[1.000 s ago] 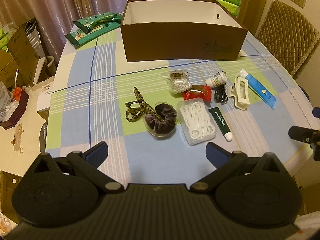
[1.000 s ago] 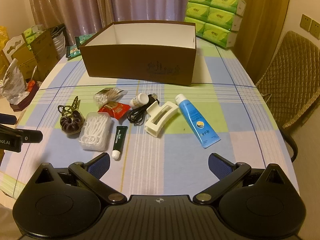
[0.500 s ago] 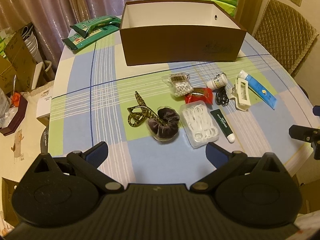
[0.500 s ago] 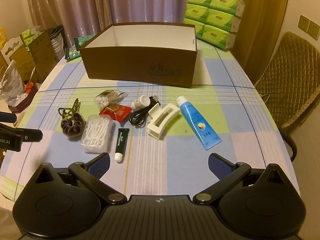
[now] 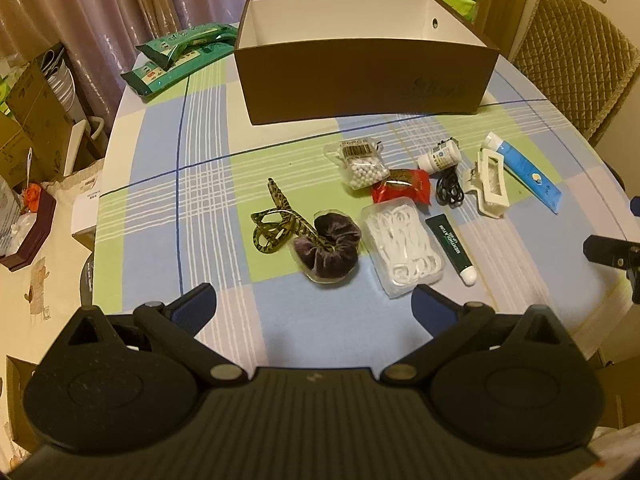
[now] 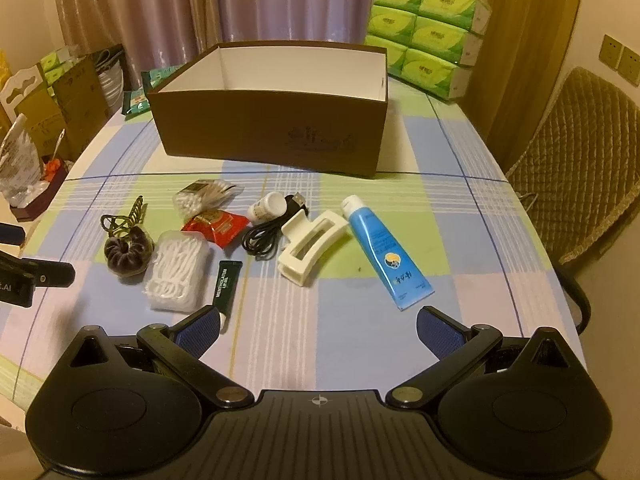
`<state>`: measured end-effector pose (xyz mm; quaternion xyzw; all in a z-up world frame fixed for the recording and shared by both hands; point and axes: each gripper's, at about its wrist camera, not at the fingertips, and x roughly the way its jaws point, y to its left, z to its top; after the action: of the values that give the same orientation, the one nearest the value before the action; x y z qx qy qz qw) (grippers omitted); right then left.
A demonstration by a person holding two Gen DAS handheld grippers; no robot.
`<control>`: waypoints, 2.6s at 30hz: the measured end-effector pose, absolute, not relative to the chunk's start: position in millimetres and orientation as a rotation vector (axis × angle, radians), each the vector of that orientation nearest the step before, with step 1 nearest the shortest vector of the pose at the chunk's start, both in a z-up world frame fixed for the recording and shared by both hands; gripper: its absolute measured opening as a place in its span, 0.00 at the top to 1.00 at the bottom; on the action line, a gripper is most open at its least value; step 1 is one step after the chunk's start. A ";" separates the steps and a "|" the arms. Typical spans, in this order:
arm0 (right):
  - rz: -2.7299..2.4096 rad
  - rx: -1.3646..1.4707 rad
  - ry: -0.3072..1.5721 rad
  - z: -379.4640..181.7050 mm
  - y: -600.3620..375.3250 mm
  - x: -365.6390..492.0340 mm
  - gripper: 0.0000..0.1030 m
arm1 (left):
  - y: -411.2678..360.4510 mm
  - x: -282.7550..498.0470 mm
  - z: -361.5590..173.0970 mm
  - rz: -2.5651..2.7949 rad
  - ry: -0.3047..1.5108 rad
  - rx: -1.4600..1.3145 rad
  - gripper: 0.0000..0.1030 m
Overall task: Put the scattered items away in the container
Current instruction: 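Move both tools toward the scattered items on the table, then grasp the dark velvet scrunchie with the left tool while the right tool grasps the blue tube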
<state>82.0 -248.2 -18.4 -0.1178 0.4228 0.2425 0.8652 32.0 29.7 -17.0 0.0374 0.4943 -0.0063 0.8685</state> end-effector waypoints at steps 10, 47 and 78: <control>0.529 -0.285 0.873 -30.4 -256.1 110.4 0.02 | 24.7 52.2 -27.8 0.008 1.062 0.069 0.01; 0.525 -0.261 0.965 -65.3 -290.6 174.1 0.02 | 42.3 109.4 -98.4 0.031 1.072 -0.193 0.63; 0.586 -0.302 0.967 -69.2 -284.5 179.0 0.02 | 44.6 61.3 -103.0 -0.043 1.073 -0.100 0.72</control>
<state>179.0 -284.5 -69.2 -0.1427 0.4563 0.2767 0.8336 61.3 44.6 -103.0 -0.0475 0.5110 -0.0206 0.8580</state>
